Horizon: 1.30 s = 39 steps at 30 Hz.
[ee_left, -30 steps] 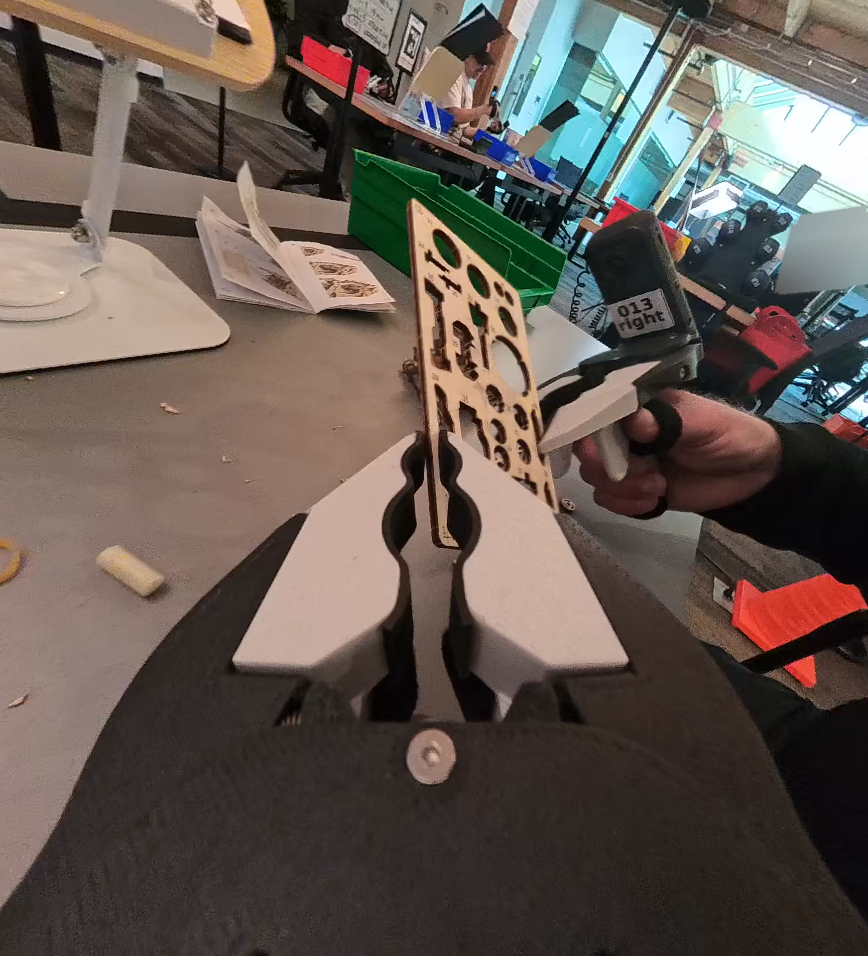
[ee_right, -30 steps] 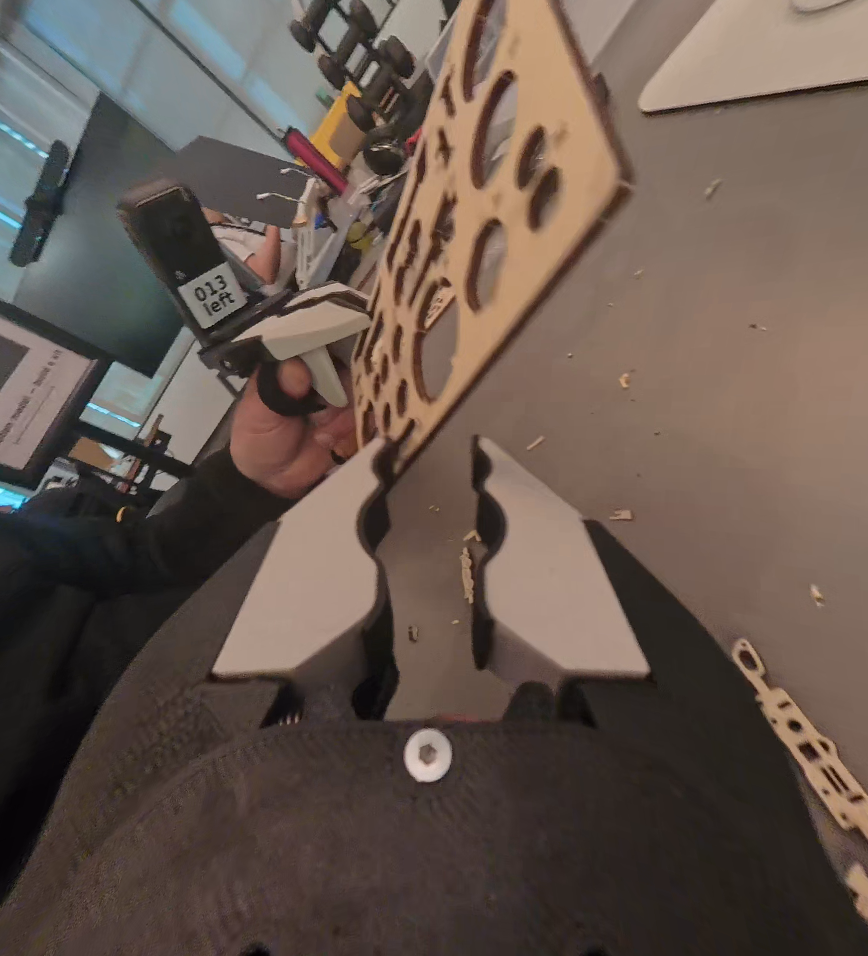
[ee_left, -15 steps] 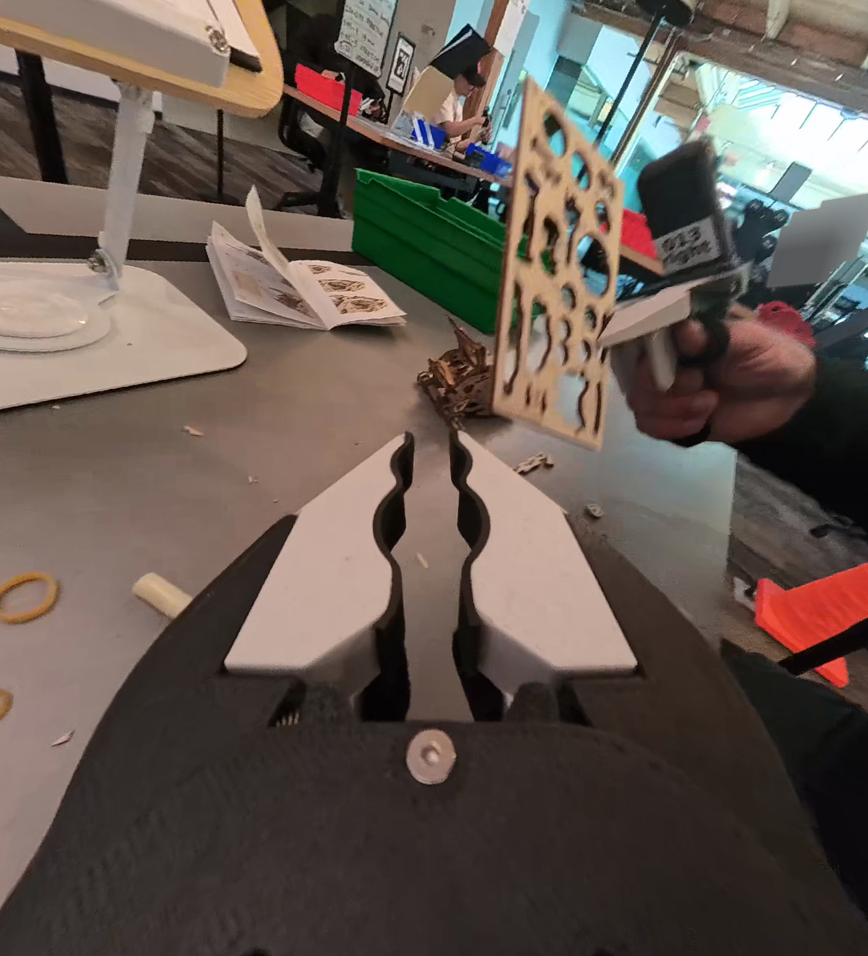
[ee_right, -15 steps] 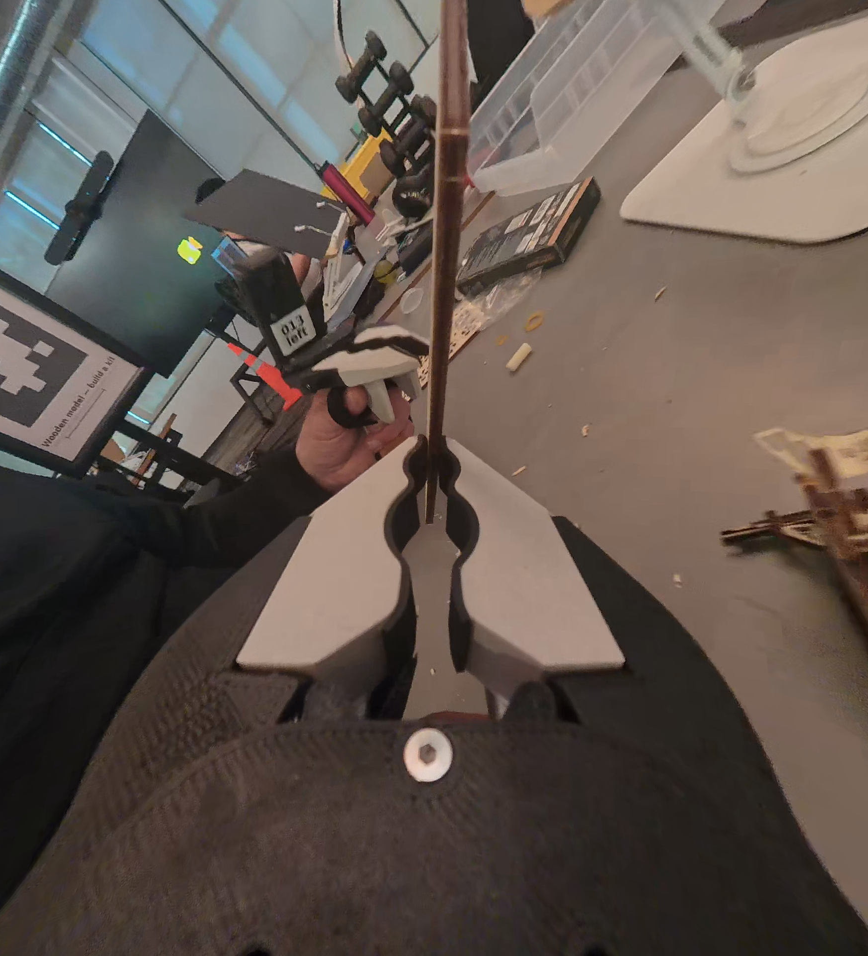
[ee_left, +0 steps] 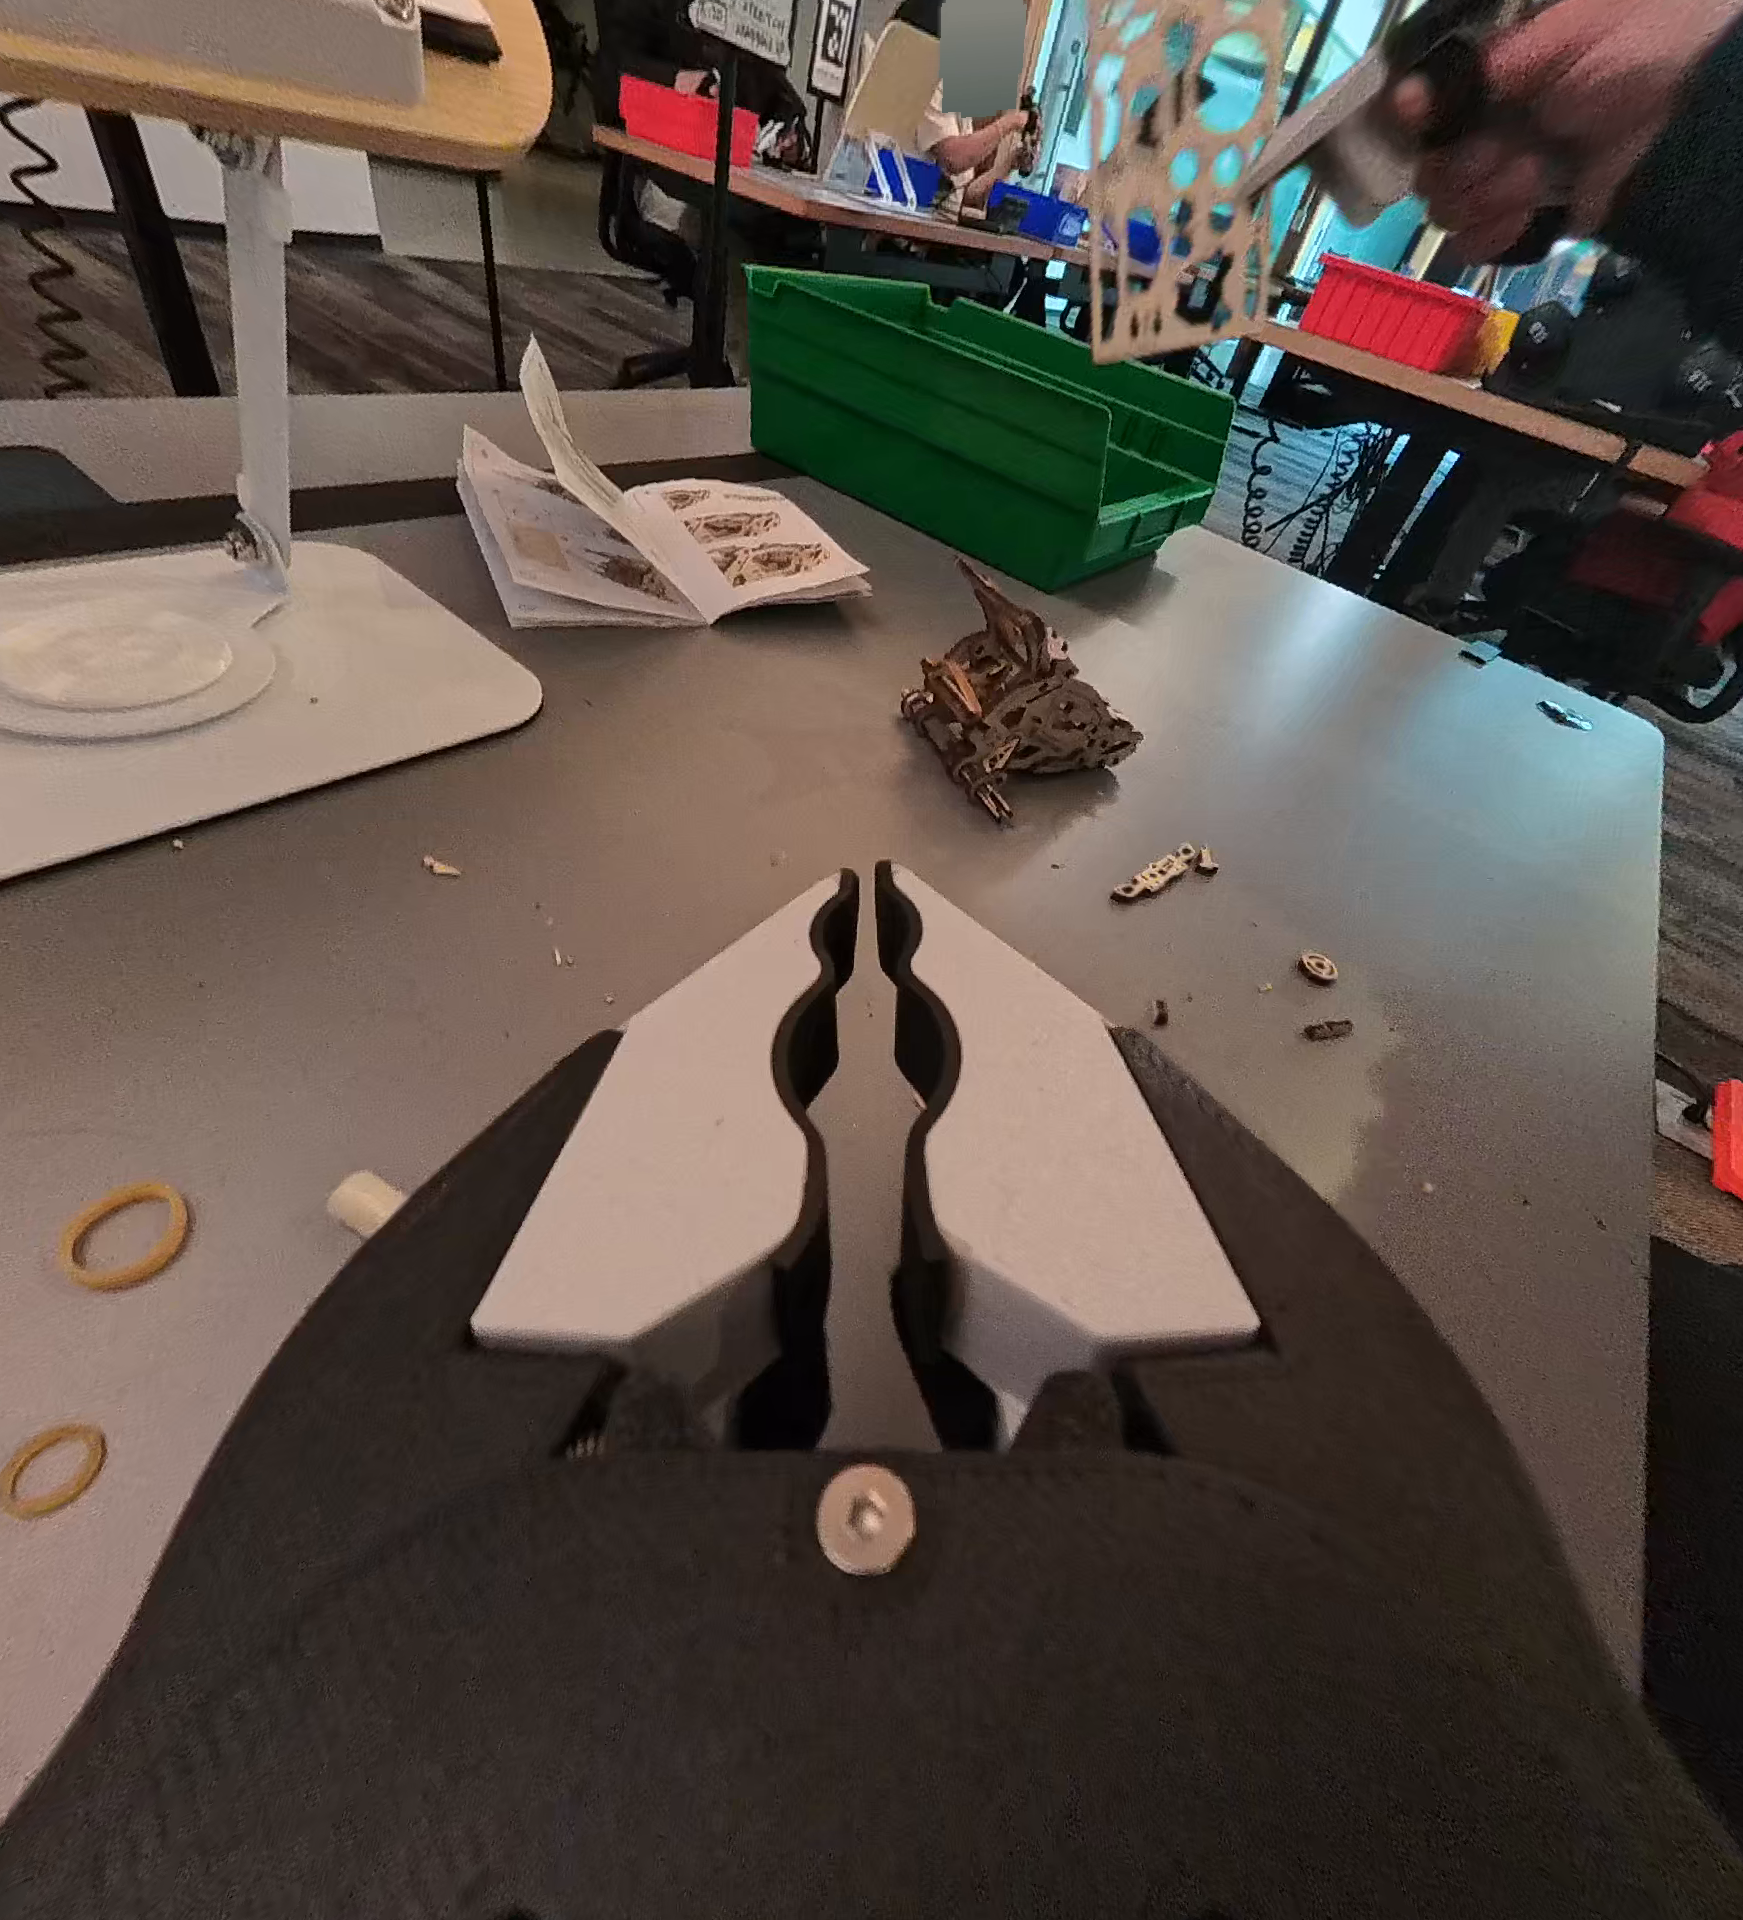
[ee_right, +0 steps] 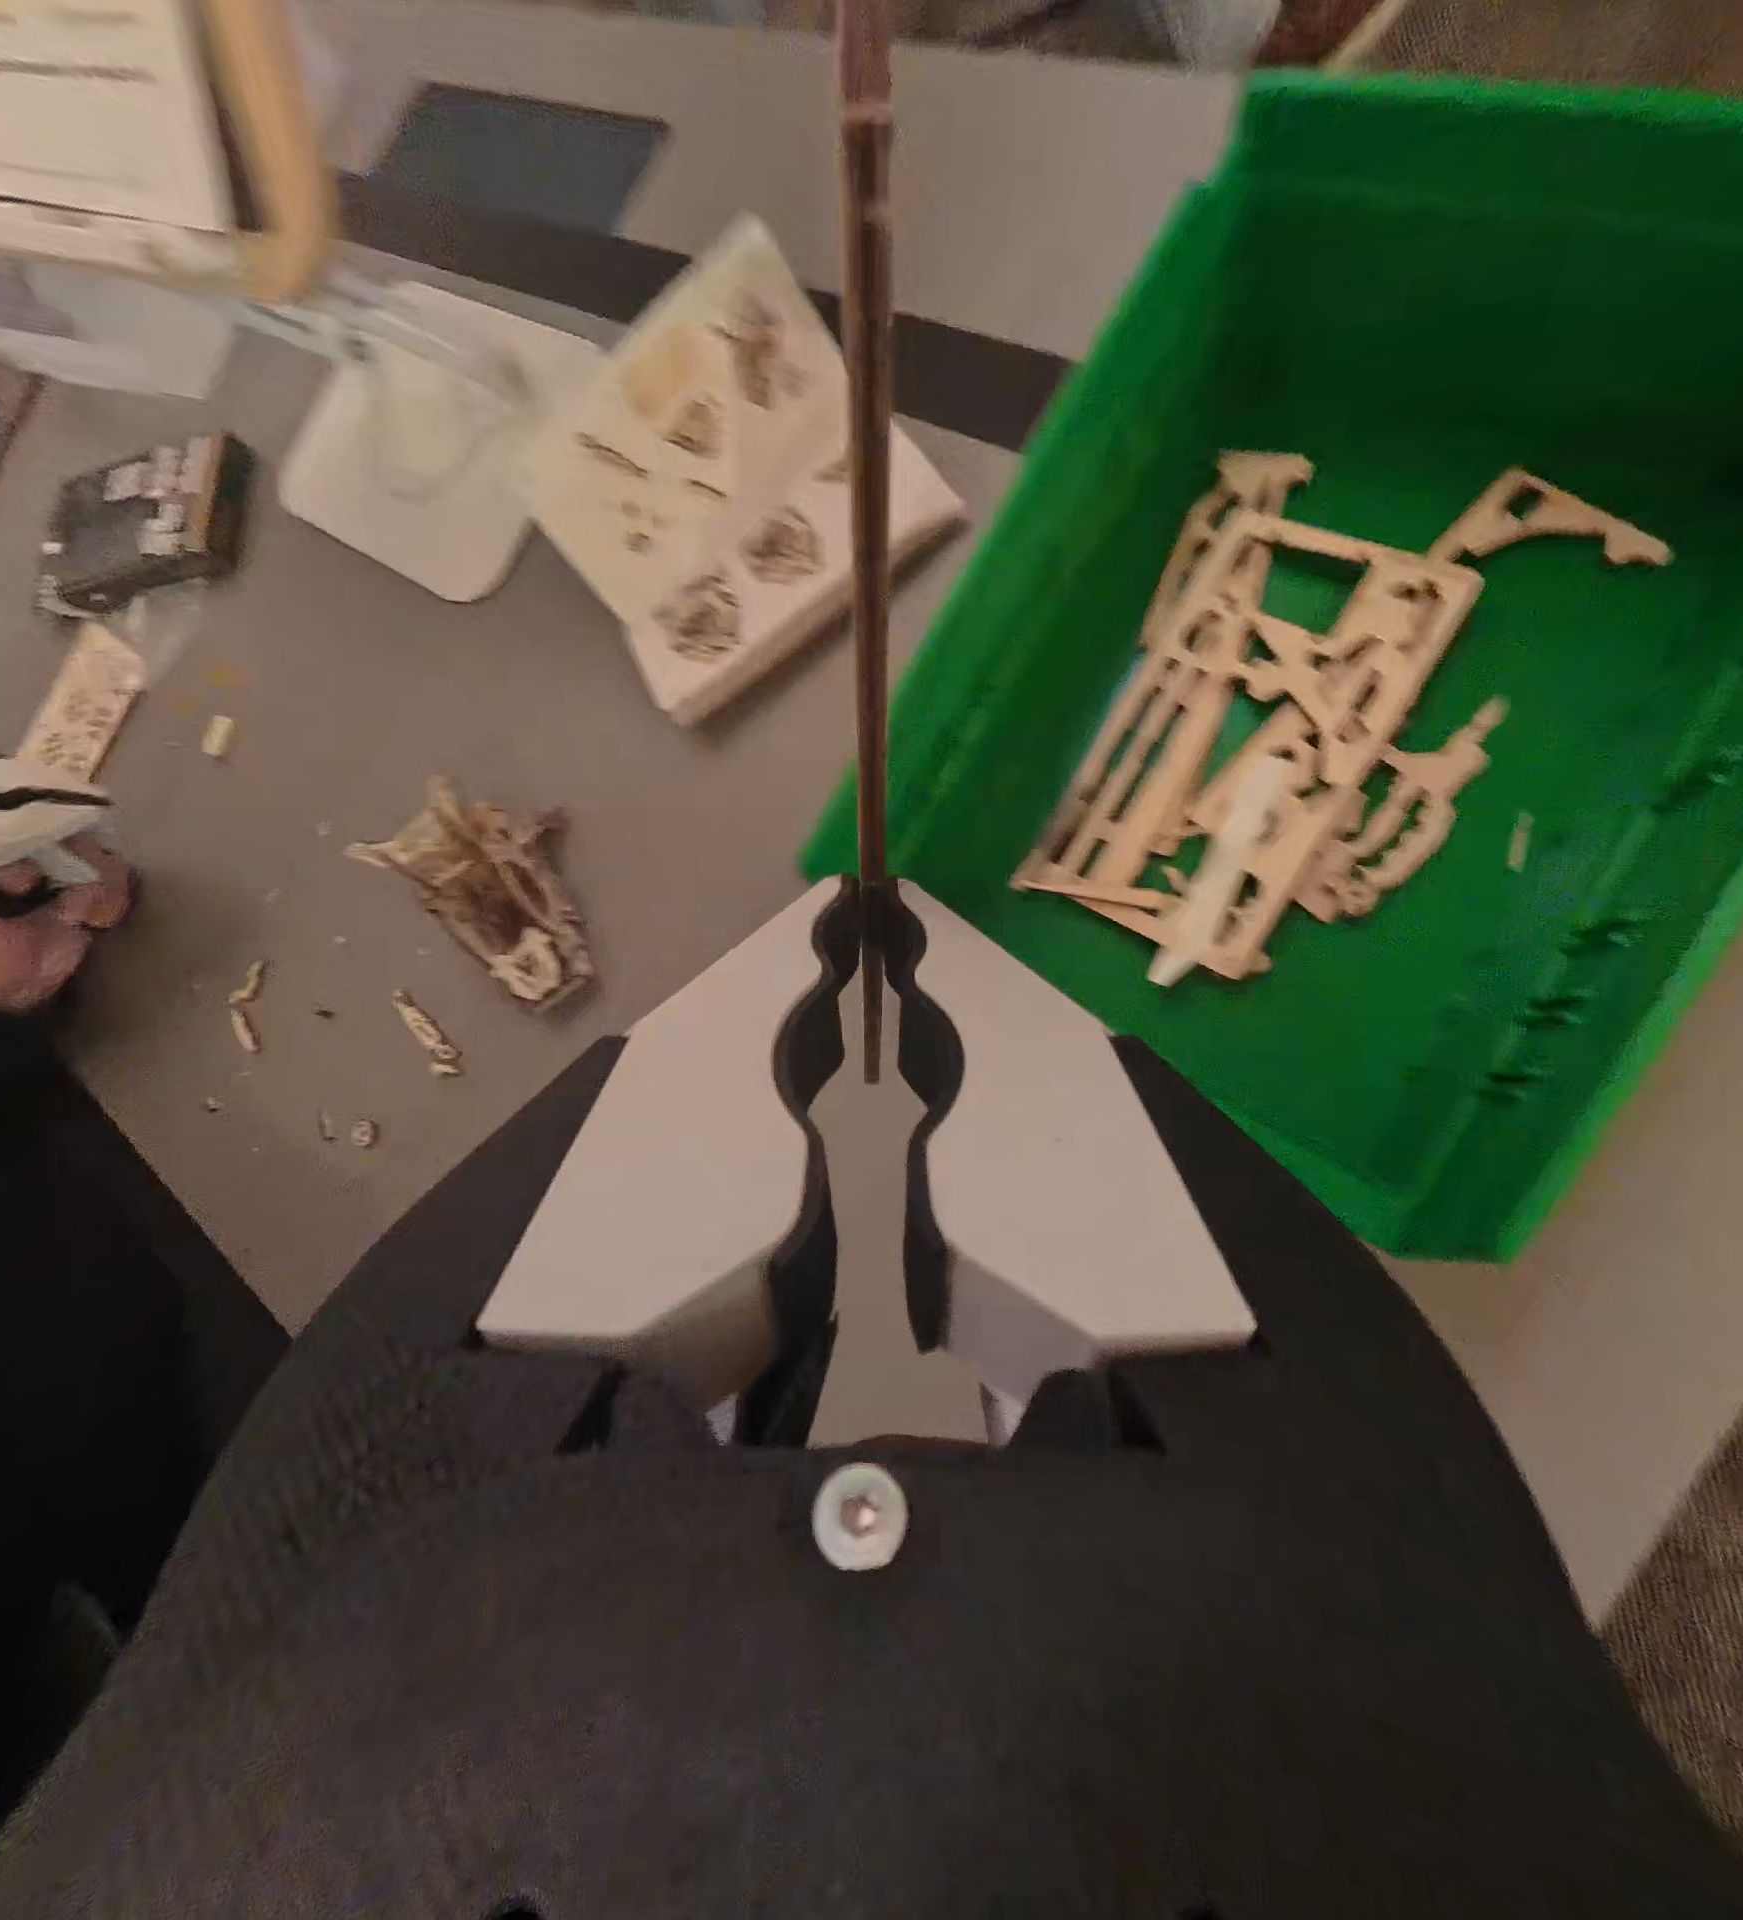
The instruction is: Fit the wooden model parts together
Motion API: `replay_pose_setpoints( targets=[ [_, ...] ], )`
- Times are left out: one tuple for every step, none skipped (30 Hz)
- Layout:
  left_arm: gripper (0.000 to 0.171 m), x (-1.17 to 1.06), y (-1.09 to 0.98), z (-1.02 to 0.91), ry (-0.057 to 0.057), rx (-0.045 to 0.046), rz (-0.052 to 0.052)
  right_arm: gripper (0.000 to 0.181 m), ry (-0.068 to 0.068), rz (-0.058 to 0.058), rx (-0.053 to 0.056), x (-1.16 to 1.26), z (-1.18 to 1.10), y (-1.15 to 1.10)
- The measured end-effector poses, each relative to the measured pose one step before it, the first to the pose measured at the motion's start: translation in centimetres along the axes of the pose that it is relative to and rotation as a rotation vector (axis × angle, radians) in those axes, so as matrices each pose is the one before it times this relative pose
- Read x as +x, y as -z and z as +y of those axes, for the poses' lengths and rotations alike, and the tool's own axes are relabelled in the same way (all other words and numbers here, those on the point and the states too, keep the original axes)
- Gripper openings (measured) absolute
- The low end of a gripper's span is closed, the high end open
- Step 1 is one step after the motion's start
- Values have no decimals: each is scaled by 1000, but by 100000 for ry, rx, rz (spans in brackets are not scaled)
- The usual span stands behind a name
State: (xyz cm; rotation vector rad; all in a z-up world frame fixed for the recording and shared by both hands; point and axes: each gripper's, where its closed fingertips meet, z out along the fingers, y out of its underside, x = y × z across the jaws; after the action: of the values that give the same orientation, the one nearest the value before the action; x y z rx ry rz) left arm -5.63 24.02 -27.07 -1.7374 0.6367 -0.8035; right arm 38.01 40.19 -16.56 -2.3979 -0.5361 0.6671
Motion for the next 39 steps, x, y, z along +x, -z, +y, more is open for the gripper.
replay_pose_setpoints(
  targets=[
    [0, -8, -148, -105, -866, 308, 151, 1, -2650, 133, -5186, 1746, 316, -585],
    [0, -14, -126, -28, -1028, -194, -142, 1, -1598, -921, -7061, 1328, 612, -816],
    [0, -30, -138, 62, -1059, -731, -479, 1, -688, 1464, -5761, 1473, 401, -902],
    [0, 47, -157, 103, -1024, -931, -4, 1, -1190, 2552, -4054, 1456, 151, -947],
    [0, 19, -158, 87, -939, -946, -106, 1, -1236, 1095, -2767, 1099, -24, -1023],
    [0, -23, -134, 26, -915, -535, -315, 2, -1950, 812, 182, 970, -416, -977],
    [0, -17, -126, 15, -679, -405, -88, 10, -2026, 1547, 824, 975, -447, -825],
    [0, 8, -131, 74, -259, -723, 325, 33, -1300, 3932, -681, 1129, -146, -655],
    [0, -35, -103, 51, 26, -547, 208, 50, -942, 3989, -310, 980, -55, -432],
    [0, -55, -60, -10, 125, -119, -58, 56, -1726, 1832, 1330, 536, -145, -211],
    [0, -66, -30, -11, 146, 28, -63, 48, -1362, 767, 1750, 239, -66, 63],
    [0, -32, -14, 4, 212, -38, 40, 40, 296, 969, 3230, 0, -178, 380],
    [0, -40, -13, 5, 243, -52, -31, 37, 1180, 2591, 5297, 32, -435, 668],
    [0, -49, -11, -15, 134, 46, -112, 38, 844, 2091, 5291, -91, -378, 803],
    [0, -31, -15, -13, 3, 51, -113, 38, 218, 442, 3120, -304, -26, 802],
    [0, -21, -18, -12, -70, 60, -109, 39, 213, 340, 2770, -351, 30, 771],
    [1, 13, -38, 32, -11, -272, 142, 39, 1206, 730, 3356, -451, -36, 749],
    [1, 24, -48, 55, -101, -457, 134, 39, 2375, 18, 2599, -762, 79, 773],
    [2, 7, -34, 34, -129, -331, -48, 40, 2433, -824, 2722, -1100, 93, 846],
    [3, -34, 11, -2, -132, 6, -495, 41, 2076, -1198, 3863, -1348, -36, 863],
    [4, -11, 34, -15, -99, 91, -375, 43, 1808, -2032, 4286, -1629, -43, 834],
    [6, 35, 3, 86, -12, -484, -58, 43, 2616, -1940, 4079, -1766, 6, 783],
    [10, -27, -27, 177, -44, -1237, -425, 43, 3565, -568, 3563, -1673, 127, 687],
    [16, -115, -23, 192, -342, -1335, -1108, 45, 3783, -893, 2653, -1753, 281, 566],
    [21, -73, 15, 142, -733, -1041, -976, 49, 3217, -1936, 2232, -1888, 391, 373],
    [23, 20, 68, 109, -1010, -850, -484, 50, 2042, -1944, 1475, -1848, 504, 134],
    [25, -25, 79, 162, -916, -1025, -779, 52, 1728, -1617, 516, -1741, 648, -78],
    [28, -74, 83, 229, -523, -1467, -1003, 56, 2221, -1494, 389, -1692, 641, -285],
    [32, -52, 148, 156, -454, -1102, -894, 57, 2238, -1623, 317, -1650, 611, -465],
    [35, 41, 211, 63, -648, -603, -388, 59, 2790, -1658, -705, -1545, 732, -555],
    [36, -7, 244, 79, -657, -841, -581, 61, 2425, -515, -1536, -1203, 787, -620],
    [41, -149, 271, 125, -620, -1178, -1514, 64, 1465, -921, -864, -1128, 631, -706],
    [47, -160, 287, 118, -563, -955, -1447, 67, 1205, -2929, -1019, -1310, 622, -768],
    [52, -125, 256, 139, -51, -771, -1111, 69, 615, -2408, -1788, -1054, 687, -786],
    [55, -68, 230, 169, 590, -662, -589, 70, -353, -89, -1539, -577, 604, -773],
    [56, 10, 180, 171, 809, -353, -265, 71, 257, -1674, -716, -812, 415, -841],
    [58, 29, 112, 230, 729, -446, -310, 71, 926, -3278, -780, -1044, 359, -942],
    [59, 73, 65, 222, 547, -118, -225, 72, 165, -2273, -1286, -794, 331, -1041],
    [59, 78, 4, 240, 376, -123, -241, 73, 188, -1380, -1601, -628, 225, -1152]
  ],
)
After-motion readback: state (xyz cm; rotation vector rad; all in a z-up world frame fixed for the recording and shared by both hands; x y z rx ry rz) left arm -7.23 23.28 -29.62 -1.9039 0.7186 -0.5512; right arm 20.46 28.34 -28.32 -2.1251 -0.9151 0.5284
